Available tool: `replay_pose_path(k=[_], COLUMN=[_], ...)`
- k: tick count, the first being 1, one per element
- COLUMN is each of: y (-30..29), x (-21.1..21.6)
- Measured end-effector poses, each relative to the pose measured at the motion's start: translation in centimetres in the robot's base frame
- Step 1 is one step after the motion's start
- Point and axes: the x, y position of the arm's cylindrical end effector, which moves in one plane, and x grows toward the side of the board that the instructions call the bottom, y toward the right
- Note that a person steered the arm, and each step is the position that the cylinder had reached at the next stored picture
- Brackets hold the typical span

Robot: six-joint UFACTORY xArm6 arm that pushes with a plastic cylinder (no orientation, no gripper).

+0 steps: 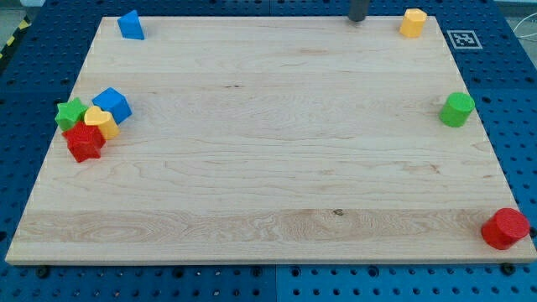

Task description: Slide the yellow hexagon towards the top center

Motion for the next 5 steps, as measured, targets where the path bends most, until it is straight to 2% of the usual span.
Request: replay_pose_path(k=[3,5], y=[14.9,14.8], x=[0.0,3.0])
